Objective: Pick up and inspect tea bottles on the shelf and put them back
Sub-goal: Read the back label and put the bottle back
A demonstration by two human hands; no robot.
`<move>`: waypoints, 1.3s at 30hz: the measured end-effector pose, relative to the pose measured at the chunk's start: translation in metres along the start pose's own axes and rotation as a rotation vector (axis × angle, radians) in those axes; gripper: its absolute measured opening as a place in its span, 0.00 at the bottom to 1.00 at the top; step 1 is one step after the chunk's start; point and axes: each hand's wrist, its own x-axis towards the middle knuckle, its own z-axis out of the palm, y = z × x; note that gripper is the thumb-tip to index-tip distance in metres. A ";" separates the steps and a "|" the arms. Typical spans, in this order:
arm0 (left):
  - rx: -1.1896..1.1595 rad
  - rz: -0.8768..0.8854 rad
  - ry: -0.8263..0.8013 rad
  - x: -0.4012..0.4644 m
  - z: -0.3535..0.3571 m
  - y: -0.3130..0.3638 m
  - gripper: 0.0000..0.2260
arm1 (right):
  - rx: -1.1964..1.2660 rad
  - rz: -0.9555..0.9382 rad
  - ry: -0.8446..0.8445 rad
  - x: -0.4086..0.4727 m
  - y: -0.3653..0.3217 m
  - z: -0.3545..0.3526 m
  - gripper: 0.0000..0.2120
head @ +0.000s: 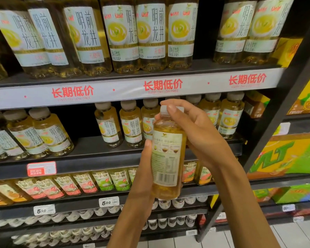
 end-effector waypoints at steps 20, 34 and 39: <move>-0.136 -0.100 -0.218 0.003 0.008 -0.001 0.34 | 0.287 0.017 -0.049 0.002 0.002 -0.012 0.17; -0.059 -0.118 -0.051 0.004 0.006 -0.005 0.30 | 0.026 0.162 0.029 0.010 0.010 -0.015 0.23; -0.345 -0.251 -0.255 0.001 -0.003 0.000 0.32 | 0.215 0.376 0.051 0.017 0.031 -0.018 0.18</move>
